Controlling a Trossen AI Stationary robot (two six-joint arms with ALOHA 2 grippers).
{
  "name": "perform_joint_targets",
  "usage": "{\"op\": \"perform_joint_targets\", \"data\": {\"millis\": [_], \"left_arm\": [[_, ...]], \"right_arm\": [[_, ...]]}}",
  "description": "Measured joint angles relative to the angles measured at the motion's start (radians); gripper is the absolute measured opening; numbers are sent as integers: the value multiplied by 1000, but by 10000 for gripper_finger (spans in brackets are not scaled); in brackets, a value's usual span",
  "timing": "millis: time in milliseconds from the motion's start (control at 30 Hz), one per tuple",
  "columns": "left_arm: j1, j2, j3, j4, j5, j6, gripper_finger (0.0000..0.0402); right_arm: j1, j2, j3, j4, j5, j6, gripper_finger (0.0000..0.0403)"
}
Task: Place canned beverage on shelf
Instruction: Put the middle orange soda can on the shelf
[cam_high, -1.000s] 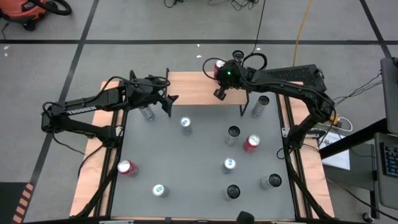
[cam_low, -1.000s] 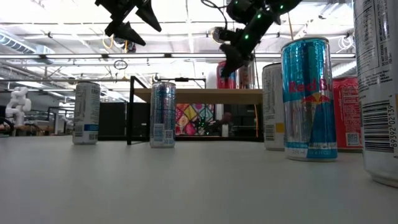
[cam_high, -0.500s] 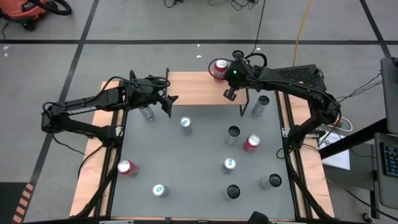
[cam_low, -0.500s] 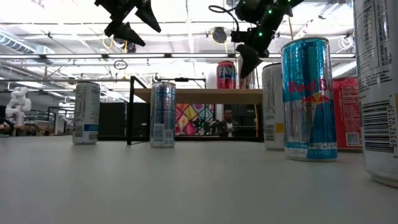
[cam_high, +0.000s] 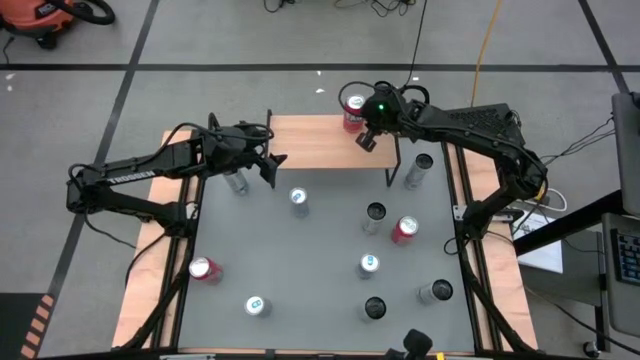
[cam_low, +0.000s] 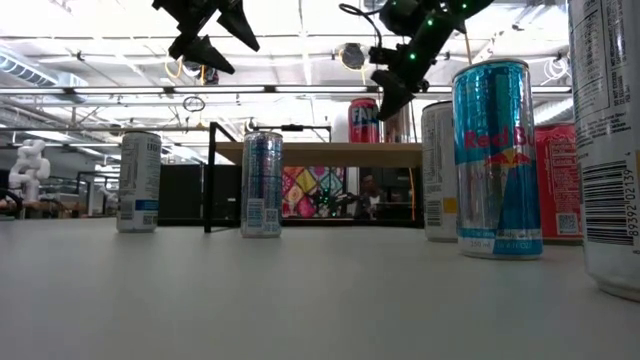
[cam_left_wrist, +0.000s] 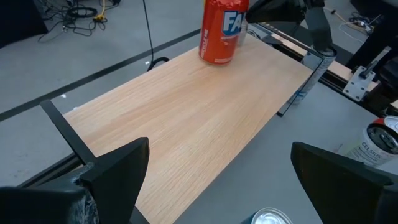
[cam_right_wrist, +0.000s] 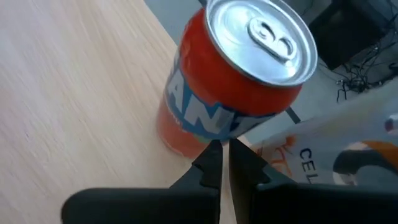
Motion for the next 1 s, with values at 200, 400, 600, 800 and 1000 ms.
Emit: {"op": "perform_joint_targets", "data": {"millis": [200,400,600,800,1000], "left_arm": [[0,0,0,2,0,0,392],[0,0,0,2,0,-2,392],[0,0,0,2,0,-8,392],[0,0,0,1,0,-9,392],[0,0,0,0,0,-10,392]], "right_arm": [[0,12,0,24,-6,0,0],[0,44,0,41,-26,3,0],[0,50,0,70,-27,2,0],[7,39,0,25,-25,29,0],[31,-23,8,-93,-19,53,0]]}}
